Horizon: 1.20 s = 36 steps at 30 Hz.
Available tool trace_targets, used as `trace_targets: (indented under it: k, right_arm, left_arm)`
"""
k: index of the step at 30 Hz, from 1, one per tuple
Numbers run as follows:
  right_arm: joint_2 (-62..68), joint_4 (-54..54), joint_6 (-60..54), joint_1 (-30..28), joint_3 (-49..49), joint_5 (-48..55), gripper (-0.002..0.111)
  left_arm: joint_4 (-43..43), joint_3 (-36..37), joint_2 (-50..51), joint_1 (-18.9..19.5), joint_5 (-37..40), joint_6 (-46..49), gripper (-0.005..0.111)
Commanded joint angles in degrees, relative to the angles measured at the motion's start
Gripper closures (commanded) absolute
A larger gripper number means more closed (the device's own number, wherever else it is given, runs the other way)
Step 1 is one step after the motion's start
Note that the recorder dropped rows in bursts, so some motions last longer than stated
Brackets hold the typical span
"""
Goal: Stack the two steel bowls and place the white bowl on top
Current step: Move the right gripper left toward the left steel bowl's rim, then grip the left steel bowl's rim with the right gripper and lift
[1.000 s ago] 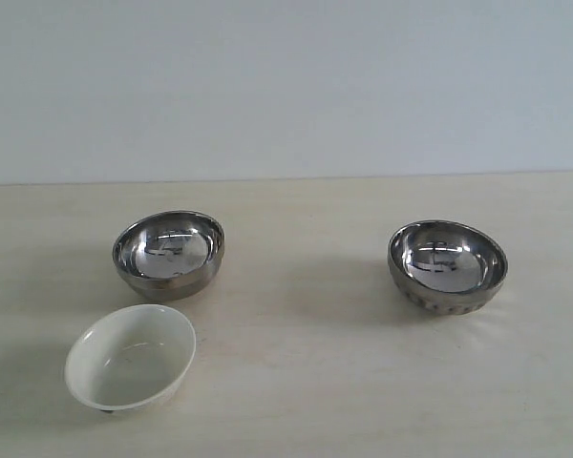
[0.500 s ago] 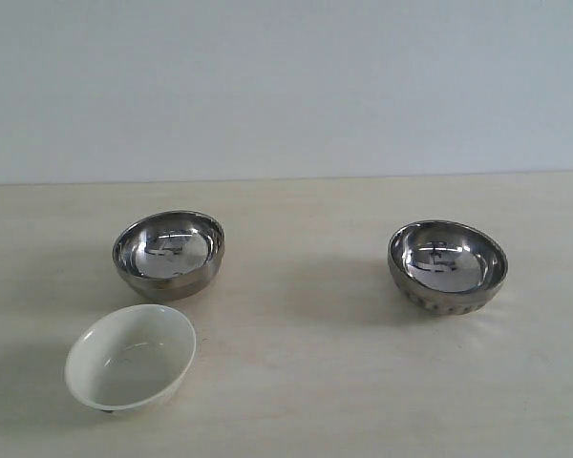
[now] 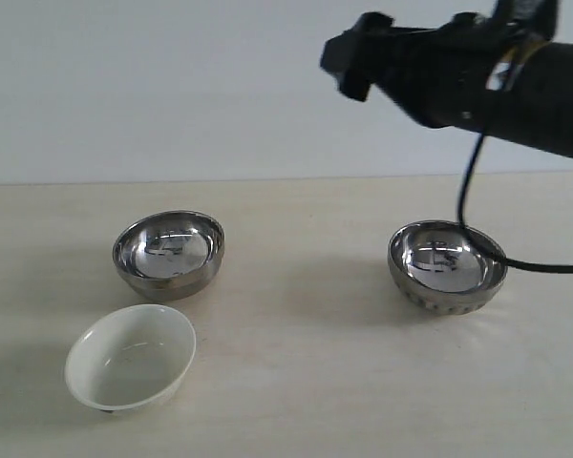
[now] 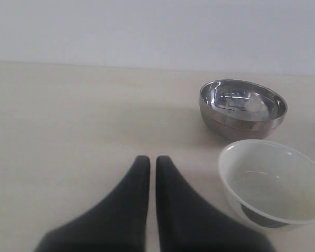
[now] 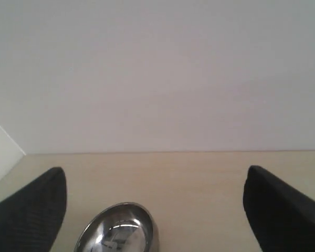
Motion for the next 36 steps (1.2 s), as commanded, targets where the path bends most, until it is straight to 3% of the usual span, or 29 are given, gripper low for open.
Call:
trace_targets:
  k: [1,17,23,30,36]
  right_arm:
    - [9.77,-0.35,-0.74,3.20,-7.43,2.51,0.026]
    - [36.97,-0.35,-0.35,11.59,-25.72,5.77,0.026]
    - [42.66,-0.11,1.05,11.57,-27.67,5.81,0.026]
    - [47.13,1.24,7.32,11.57,-27.92,-2.70,0.026]
    - [49.95,1.39,7.18,11.67,-32.69,4.13,0.026]
  left_arm:
    - [0.00,0.17,-0.18,-0.29,-0.51,-0.27,0.103]
    - [0.00,0.17,-0.18,-0.29,-0.51,-0.27,0.103]
    - [0.00,0.17,-0.18,-0.29,-0.51,-0.27,0.103]
    - [0.00,0.17,-0.18,-0.29,-0.51,-0.27,0.103]
    - [0.00,0.17,-0.18,-0.29,-0.51,-0.27,0.103]
